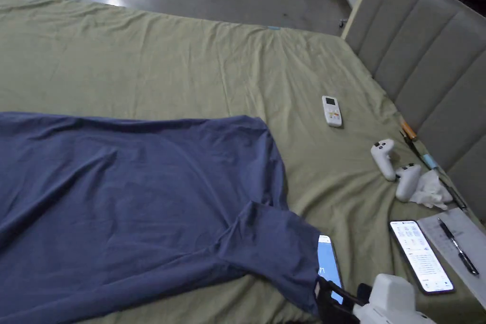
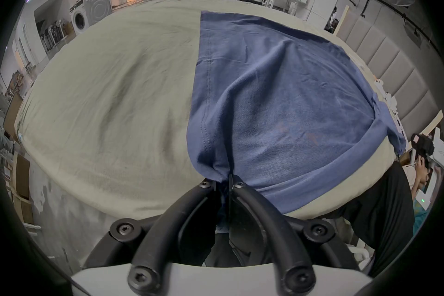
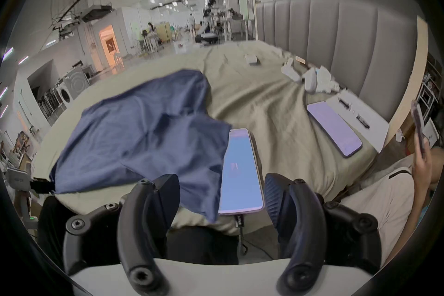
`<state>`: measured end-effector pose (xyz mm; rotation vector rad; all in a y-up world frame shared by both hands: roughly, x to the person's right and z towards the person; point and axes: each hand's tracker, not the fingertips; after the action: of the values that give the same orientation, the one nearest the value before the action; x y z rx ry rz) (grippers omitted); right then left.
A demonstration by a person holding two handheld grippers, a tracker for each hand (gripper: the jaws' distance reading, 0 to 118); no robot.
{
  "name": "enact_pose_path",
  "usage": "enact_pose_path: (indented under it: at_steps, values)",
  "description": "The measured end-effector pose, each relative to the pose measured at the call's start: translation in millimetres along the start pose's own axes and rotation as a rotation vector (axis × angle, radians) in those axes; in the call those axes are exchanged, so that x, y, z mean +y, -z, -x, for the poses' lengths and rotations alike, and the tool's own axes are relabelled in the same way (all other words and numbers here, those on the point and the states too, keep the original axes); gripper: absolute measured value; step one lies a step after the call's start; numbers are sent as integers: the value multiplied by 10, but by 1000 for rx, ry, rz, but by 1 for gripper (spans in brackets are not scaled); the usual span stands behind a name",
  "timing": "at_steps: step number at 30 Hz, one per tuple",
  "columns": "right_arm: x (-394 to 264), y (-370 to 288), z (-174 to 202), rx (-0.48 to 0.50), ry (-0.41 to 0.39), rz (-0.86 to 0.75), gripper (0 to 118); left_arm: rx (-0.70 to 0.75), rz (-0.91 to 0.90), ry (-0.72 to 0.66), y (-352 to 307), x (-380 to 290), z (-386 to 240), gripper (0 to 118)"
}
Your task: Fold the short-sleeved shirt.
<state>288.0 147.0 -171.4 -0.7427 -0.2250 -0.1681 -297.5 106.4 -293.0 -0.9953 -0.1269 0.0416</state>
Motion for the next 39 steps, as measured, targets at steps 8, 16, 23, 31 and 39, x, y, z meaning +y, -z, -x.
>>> enact_pose_path:
  at_steps: [8, 16, 23, 31, 39]
  values:
    - [-109, 487, 2, 41, -179, 33, 61, -21, 11, -37, -96, 52, -71, 9]
    - [-57, 445, 63, 98, -166, 14, 5, -34, -43, -68, -184, -34, -12, 8]
    - [160, -46, 9, 159, -42, -125, 4, -139, -125, -227, -556, 168, 217, 7]
    - [1105, 189, 291, 182, -57, -181, 4, -209, -209, -226, -446, 1039, 329, 7]
    - [1964, 1326, 546, 126, -87, -64, 4, -179, -174, -327, 305, 1933, 425, 7]
